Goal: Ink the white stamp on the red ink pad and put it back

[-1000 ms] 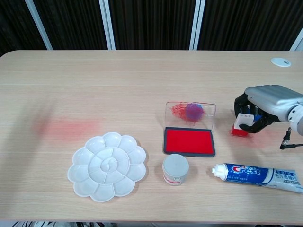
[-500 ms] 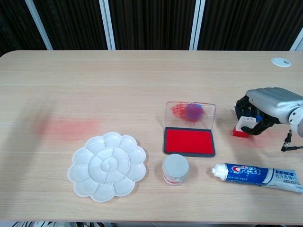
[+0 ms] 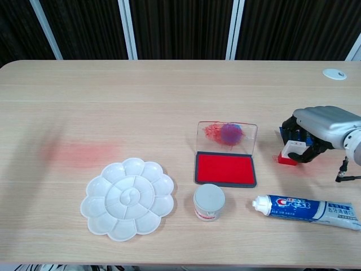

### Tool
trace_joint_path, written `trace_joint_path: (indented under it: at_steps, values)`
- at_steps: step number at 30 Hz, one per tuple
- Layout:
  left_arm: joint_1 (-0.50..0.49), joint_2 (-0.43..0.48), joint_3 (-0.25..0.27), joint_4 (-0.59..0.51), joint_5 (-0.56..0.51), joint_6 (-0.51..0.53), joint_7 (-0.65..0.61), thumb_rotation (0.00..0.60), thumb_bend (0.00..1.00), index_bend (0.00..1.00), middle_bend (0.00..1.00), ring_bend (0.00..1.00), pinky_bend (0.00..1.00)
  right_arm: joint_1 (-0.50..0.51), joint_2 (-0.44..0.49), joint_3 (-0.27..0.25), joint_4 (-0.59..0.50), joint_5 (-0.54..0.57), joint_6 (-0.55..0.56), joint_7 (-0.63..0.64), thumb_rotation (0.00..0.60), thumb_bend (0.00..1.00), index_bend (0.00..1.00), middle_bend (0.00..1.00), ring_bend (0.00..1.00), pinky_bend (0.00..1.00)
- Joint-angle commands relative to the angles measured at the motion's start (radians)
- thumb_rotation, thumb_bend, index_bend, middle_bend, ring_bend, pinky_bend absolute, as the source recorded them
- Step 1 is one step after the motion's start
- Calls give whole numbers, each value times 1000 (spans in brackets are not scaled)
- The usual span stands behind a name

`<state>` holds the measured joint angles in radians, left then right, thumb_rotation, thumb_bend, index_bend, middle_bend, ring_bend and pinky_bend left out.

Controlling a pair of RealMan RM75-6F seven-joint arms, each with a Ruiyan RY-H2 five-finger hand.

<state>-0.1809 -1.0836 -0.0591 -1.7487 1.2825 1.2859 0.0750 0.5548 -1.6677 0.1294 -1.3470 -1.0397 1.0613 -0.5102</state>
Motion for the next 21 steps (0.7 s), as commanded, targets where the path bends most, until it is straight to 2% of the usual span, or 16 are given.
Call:
trace_joint_path:
  at_steps: [1, 21]
  values:
    - [0, 0, 0, 0, 0, 0, 0, 600, 30, 0, 0, 0, 0, 1, 0, 2, -1, 5, -3, -4, 600, 389, 752, 537, 448, 457]
    - [-1, 3, 2, -4, -3, -6, 3, 600, 30, 0, 0, 0, 0, 8, 6, 10, -23, 40, -4, -48, 600, 338, 693, 493, 424, 454]
